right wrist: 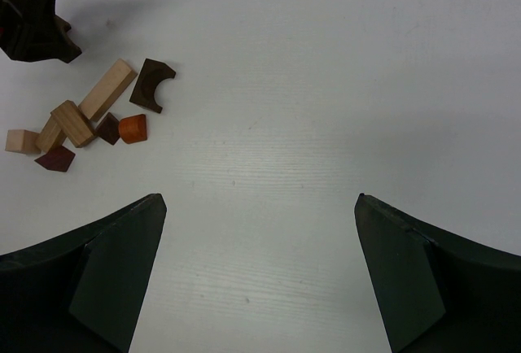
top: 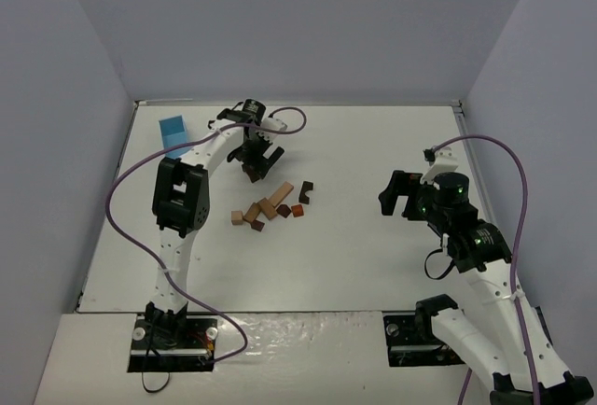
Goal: Build the wood block tower
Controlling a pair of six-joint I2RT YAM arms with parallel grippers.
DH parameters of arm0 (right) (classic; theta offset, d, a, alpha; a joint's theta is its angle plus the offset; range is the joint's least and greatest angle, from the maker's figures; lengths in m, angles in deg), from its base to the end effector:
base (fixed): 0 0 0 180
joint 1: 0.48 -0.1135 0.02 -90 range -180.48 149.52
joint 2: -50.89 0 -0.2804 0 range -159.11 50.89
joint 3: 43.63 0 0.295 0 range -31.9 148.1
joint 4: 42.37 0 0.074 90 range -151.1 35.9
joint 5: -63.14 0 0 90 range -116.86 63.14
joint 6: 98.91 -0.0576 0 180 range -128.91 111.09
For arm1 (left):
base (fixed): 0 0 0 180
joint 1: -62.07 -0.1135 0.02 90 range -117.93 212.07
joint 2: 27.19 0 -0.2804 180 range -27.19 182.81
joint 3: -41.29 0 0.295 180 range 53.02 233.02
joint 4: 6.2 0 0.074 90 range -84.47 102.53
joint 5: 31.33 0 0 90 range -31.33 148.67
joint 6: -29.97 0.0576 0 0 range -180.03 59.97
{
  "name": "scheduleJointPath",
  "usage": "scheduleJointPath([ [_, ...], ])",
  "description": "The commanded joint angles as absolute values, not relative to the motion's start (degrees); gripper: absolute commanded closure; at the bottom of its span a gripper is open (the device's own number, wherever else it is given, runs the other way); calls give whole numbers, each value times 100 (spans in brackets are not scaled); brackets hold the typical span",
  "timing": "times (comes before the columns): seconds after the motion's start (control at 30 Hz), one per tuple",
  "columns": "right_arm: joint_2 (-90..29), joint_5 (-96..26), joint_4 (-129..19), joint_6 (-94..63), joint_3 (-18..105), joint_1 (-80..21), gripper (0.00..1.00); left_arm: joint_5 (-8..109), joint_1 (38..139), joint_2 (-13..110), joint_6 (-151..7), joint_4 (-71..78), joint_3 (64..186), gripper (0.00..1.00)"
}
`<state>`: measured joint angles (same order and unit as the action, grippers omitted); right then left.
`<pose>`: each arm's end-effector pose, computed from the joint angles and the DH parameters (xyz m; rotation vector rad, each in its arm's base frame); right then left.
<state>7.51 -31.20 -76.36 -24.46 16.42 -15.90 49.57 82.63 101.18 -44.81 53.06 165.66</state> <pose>0.2150 0.0638 0.3516 -0.0507 1.8954 0.4415 0.5092 -0.2007 0.1959 0.8692 2.5281 -0.2421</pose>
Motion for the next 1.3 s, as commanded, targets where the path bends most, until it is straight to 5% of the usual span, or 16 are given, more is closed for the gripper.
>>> scheduleJointPath([
  [0.0, 685, -3082, -7392, -2459, 1771, -1612, 0, 5066, 8201, 9890, -4467, 5281, 16623, 4],
  [0.43, 313, -2975, -7372, -2396, 1777, -1612, 0, 5149, 8185, 10226, -4738, 5271, 16807, 17],
  [0.77, 211, -2932, -7337, -2394, 1811, -1612, 0, 4858, 8192, 10223, -5326, 5264, 16879, 55],
  [0.9, 137, -2915, -7323, -2385, 1832, -1612, 0, 5137, 8217, 10124, -6237, 5258, 16762, 92],
  [1.27, -117, -2830, -7285, -2347, 1931, -1603, 0, 6391, 8193, 10110, -8050, 5252, 16845, 100],
])
